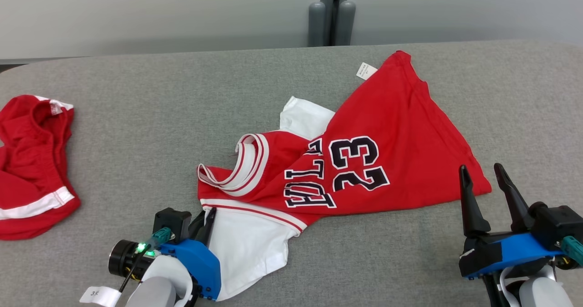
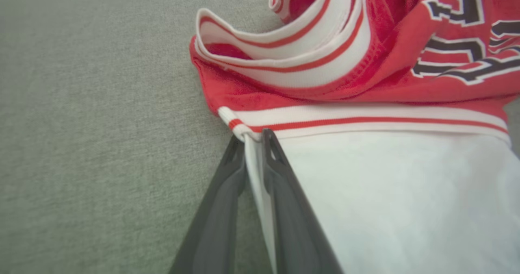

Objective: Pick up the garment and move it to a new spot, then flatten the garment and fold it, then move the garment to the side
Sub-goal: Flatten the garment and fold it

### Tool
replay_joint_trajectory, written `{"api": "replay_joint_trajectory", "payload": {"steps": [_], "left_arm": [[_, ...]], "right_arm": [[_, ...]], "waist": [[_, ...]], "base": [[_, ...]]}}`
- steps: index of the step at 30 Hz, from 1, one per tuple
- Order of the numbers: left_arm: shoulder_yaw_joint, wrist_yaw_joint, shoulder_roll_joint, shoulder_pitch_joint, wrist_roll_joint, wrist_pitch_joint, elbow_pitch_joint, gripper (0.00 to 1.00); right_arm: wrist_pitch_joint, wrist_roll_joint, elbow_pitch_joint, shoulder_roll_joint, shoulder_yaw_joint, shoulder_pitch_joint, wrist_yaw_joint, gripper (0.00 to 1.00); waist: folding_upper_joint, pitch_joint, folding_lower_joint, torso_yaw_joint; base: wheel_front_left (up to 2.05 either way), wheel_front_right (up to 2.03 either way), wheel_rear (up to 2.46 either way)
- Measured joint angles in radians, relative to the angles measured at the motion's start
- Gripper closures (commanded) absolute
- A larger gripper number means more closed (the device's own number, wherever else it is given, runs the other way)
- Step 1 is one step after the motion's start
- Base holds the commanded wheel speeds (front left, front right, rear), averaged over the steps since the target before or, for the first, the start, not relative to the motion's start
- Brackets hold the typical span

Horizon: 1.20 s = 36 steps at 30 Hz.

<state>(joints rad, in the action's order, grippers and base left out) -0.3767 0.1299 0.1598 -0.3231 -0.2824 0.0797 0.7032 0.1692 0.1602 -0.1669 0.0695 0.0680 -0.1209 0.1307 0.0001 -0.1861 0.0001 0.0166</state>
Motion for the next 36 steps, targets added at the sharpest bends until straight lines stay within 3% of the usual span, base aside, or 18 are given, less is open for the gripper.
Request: {"api": "replay_joint_trajectory", "payload": {"steps": [7,21,22,23,36], "left_arm": [[0.014,-0.005,0.015,0.002,-0.028,0.056,0.002,1.0],[0.091,-0.085,0.111,0.138,-0.079,0.035,-0.143,1.0],[0.091,-0.09,0.111,0.143,-0.078,0.037,-0.154,0.23],[0.091,-0.092,0.11,0.145,-0.078,0.045,-0.162,0.0],[0.133,-0.188,0.092,0.161,-0.006,0.18,-0.334,0.0]], "right_arm": [[0.001,0.006,-0.016,-0.001,0.015,0.008,0.0,0.0],[-0.01,0.018,-0.062,0.007,0.04,0.028,0.0,0.0],[-0.01,0.018,-0.066,0.007,0.038,0.028,0.0,0.0],[-0.011,0.019,-0.07,0.008,0.036,0.028,0.0,0.0],[-0.025,0.04,-0.1,0.042,-0.02,0.027,0.0,0.0]], "waist": [[0.0,0.021,0.0,-0.039],[0.0,0.044,0.0,-0.084],[0.0,0.045,0.0,-0.083],[0.0,0.046,0.0,-0.083],[0.0,0.066,-0.0001,-0.072]], "base": [[0.0,0.0,0.0],[0.0,0.0,0.0],[0.0,0.0,0.0],[0.0,0.0,0.0],[0.0,0.0,0.0]]}}
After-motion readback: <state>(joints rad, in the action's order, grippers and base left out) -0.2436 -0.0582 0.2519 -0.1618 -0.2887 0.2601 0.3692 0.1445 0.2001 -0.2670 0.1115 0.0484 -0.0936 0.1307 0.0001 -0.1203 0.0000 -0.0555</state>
